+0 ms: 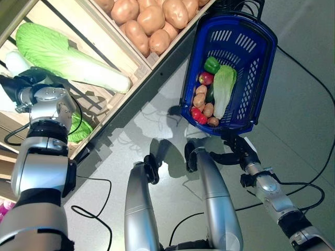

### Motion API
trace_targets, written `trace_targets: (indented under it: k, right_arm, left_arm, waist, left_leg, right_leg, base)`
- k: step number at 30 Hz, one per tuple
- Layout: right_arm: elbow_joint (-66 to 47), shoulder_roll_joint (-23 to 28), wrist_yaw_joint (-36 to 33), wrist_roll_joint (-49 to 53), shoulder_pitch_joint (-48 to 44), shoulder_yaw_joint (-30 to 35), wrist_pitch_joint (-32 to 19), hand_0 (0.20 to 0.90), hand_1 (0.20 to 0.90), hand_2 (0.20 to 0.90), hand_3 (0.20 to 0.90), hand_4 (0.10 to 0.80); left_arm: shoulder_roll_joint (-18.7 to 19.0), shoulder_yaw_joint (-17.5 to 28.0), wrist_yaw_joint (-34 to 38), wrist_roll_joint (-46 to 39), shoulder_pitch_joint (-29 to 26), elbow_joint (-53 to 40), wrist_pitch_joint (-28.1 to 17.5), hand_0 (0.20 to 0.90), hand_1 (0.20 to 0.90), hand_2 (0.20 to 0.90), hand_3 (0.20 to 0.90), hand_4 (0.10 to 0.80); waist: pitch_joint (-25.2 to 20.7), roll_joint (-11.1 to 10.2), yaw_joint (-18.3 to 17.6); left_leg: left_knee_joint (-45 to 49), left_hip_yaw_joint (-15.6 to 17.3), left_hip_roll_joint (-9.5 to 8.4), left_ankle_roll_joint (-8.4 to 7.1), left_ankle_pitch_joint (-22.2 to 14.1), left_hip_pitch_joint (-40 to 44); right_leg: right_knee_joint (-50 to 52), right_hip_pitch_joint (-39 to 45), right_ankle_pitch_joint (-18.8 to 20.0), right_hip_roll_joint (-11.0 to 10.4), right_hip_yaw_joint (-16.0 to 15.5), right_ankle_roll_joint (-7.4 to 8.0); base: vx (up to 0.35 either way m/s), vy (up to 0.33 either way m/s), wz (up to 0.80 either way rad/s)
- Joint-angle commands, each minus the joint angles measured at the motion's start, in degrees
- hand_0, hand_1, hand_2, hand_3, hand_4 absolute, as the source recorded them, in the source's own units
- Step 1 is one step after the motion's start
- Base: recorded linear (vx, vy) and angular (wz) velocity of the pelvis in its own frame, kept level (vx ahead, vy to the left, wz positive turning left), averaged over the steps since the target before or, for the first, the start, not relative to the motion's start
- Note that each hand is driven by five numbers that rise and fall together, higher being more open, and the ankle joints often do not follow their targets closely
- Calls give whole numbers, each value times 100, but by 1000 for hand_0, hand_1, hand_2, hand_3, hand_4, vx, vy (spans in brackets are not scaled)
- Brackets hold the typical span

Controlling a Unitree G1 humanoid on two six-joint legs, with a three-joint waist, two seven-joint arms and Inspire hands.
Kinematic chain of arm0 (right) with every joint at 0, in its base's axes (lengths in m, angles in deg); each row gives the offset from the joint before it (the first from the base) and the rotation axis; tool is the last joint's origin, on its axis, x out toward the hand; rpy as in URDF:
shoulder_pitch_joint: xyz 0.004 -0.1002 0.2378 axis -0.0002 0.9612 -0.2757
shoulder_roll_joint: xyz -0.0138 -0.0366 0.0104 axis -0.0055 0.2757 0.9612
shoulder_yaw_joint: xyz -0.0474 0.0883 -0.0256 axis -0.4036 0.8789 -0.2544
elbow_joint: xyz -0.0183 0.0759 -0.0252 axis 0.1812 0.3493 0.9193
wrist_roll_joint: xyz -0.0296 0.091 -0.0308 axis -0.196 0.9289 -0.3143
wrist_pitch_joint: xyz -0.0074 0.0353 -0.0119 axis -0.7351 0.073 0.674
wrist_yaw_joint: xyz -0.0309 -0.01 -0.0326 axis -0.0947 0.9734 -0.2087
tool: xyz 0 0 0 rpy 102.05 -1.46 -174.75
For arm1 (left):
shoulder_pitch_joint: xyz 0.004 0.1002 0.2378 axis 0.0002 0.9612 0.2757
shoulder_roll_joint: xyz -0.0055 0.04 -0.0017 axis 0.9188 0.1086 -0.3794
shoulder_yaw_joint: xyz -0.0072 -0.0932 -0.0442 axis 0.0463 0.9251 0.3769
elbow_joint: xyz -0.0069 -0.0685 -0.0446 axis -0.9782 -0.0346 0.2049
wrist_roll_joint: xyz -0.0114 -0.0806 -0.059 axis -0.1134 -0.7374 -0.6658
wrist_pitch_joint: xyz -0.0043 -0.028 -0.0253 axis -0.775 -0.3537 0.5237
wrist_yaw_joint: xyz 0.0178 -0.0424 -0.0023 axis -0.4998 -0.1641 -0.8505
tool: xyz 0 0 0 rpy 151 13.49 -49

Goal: Put vegetables into the basket

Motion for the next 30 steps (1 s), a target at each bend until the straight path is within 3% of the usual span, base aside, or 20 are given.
trace_targets:
  k: [1,7,8,9,10,11,21,30]
  right_arm:
    - [-534,164,-349,171,54,52,-406,900,900,900,900,800]
    - [-646,222,-356,122,132,183,-367,900,900,900,900,800]
    - [-667,245,-364,120,161,239,-376,900,900,900,900,800]
    - [-669,247,-366,121,157,247,-378,900,900,900,900,800]
    - [-691,285,-373,140,182,307,-375,900,900,900,900,800]
    - [-689,288,-373,136,194,322,-382,900,900,900,900,800]
    - [-776,362,-352,238,397,525,-569,900,900,900,900,800]
    - [-749,310,-266,330,407,474,-661,900,900,900,900,800]
  left_arm:
    - [656,-97,-459,-338,-284,215,-190,900,900,900,900,800]
    - [683,-173,-1352,-863,-326,343,-244,900,900,900,900,800]
    - [692,-200,-1623,-1027,-308,309,-330,636,636,636,636,624]
    - [694,-202,-1647,-1036,-312,305,-338,636,636,636,636,624]
    - [718,-221,-1889,-1133,-295,249,-389,368,368,368,368,445]
    - [726,-235,-1937,-1169,-286,231,-402,300,300,300,300,400]
    - [880,-271,-2022,-1123,-209,-129,-352,300,300,300,300,400]
    - [1024,-348,-2310,-857,-256,-111,-412,300,300,300,300,400]
  waist:
    - [-20,-47,-47]
    - [-20,-62,-76]
    - [-20,-62,-80]
    - [-20,-61,-78]
    - [-20,-58,-71]
    - [-20,-53,-69]
    - [-20,-37,-26]
    - [-20,-30,-22]
  left_leg:
    - [-469,639,-278,597,155,119]
    - [-497,647,-262,638,179,14]
    - [-517,649,-260,650,188,-10]
    - [-495,650,-257,653,183,-36]
    - [-509,648,-258,662,190,-65]
    - [-529,646,-261,664,194,-55]
    - [-604,671,-250,678,204,-1]
    - [-905,760,-245,624,227,564]
  right_leg:
    - [-692,426,281,208,55,-127]
    - [-705,309,319,196,42,-118]
    - [-714,280,330,197,40,-115]
    - [-693,255,326,196,39,-116]
    - [-703,226,335,192,30,-113]
    - [-721,234,341,189,29,-109]
    - [-788,296,345,168,-9,-93]
    - [-1038,805,349,149,-54,-64]
  base:
    - [-34,21,-3]
    - [-23,13,0]
    - [-30,16,-2]
    - [-51,19,-1]
    - [-33,10,-2]
    - [-57,19,-1]
    - [-39,-1,4]
    - [-37,-37,2]
